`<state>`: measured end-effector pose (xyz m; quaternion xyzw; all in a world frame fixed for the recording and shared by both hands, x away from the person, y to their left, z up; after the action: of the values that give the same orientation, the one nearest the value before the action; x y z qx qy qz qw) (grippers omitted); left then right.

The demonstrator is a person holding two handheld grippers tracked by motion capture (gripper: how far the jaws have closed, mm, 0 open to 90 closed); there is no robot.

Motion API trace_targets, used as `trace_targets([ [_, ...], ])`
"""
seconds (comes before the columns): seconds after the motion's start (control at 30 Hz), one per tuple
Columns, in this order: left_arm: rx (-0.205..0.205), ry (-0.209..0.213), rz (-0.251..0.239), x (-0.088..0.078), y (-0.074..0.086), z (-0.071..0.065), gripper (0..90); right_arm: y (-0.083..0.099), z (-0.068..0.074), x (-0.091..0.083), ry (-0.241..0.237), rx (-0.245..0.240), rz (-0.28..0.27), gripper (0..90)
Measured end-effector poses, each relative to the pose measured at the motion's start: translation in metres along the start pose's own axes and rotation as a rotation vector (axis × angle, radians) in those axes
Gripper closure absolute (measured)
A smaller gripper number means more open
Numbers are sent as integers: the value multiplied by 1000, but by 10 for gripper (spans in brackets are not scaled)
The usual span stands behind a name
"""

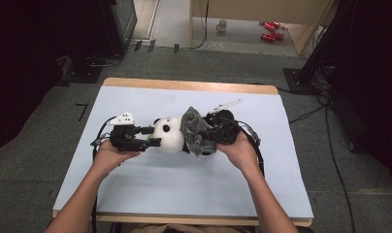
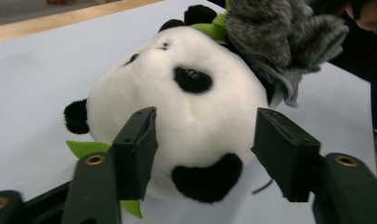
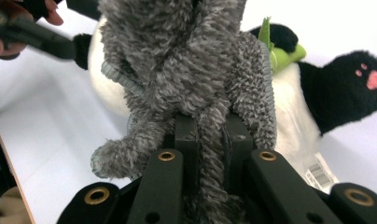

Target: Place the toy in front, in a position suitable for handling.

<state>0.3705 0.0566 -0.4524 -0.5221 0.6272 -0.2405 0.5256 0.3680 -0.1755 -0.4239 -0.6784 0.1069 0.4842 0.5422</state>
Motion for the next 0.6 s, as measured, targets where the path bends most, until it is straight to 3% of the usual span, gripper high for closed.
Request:
trace_targets([
  [0.07,29,3,9,0,4,1,281,-4,0,2,-2,-4,-3,807],
  [0.13,37,-5,40,5,12,7,269,-6,-3,2,-5,5,-4,807],
  [0.27,52,-17,47,15,14,13,242,-10,-7,3,-9,23,-8,806],
  [0.33,76,-42,28,20,13,17,204,-12,-8,4,-9,31,-13,806],
  [0.37,90,-76,19,23,12,21,190,-15,-8,5,-15,35,-24,806],
  [0.4,90,-76,19,23,12,21,195,-16,-8,5,-21,37,-27,805],
  [0.43,86,-120,24,29,15,27,204,-18,-8,6,-30,43,-39,805],
  [0.6,68,-163,27,36,14,29,353,-21,-7,10,-38,52,-47,805],
])
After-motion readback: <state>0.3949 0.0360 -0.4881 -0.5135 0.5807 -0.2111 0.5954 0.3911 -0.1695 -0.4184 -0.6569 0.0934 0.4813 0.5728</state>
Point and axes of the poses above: each handheld gripper's, and its own axes: x roughly forward along the jaws, y roughly out of its underside, z roughly to its left, the point moved 7 cm from there along x, roughly forward along the jaws, and after that the axes turned 14 degrees about y, right-handed, at the moved point
